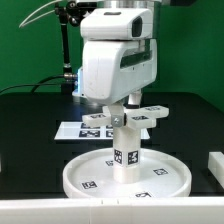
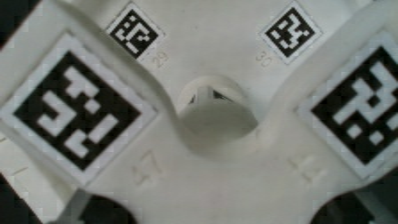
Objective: Assemble round table
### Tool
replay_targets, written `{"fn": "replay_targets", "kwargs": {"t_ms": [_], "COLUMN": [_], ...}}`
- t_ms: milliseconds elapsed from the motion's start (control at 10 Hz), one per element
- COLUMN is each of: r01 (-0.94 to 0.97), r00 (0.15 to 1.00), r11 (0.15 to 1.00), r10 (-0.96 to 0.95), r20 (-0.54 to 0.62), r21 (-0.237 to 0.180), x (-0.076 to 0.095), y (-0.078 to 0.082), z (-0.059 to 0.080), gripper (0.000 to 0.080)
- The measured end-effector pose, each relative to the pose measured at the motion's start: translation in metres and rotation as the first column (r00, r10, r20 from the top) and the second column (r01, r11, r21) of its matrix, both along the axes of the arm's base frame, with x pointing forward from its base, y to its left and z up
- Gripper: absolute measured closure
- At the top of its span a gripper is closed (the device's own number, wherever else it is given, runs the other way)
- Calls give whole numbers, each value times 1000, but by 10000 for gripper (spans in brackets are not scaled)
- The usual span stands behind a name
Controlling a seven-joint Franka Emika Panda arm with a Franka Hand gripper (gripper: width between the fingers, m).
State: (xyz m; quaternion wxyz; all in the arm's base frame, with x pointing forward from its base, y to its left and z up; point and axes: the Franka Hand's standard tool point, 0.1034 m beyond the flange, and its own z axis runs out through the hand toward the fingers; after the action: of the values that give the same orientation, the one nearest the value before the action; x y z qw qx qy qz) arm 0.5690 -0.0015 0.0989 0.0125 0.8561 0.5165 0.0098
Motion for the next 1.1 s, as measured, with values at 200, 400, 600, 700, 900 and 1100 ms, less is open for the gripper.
{"fn": "replay_targets", "kwargs": {"t_ms": [200,400,600,700,900,1100], "r01": [41,49,252,315,483,670], "r00": [999,999,968,949,875,742], "r11": [999,999,968,949,875,741], "r10": [-41,-49,-252,-315,-484,-670], "r20": [0,0,5,11,8,0], "r21": [1,2,12,18,26,39], "x": [0,0,-1,-1,-1,-1], "y": [0,0,-3,-5,-9,-10], "z": [0,0,0,-1,-1,-1], "gripper": [351,351,351,351,351,351]}}
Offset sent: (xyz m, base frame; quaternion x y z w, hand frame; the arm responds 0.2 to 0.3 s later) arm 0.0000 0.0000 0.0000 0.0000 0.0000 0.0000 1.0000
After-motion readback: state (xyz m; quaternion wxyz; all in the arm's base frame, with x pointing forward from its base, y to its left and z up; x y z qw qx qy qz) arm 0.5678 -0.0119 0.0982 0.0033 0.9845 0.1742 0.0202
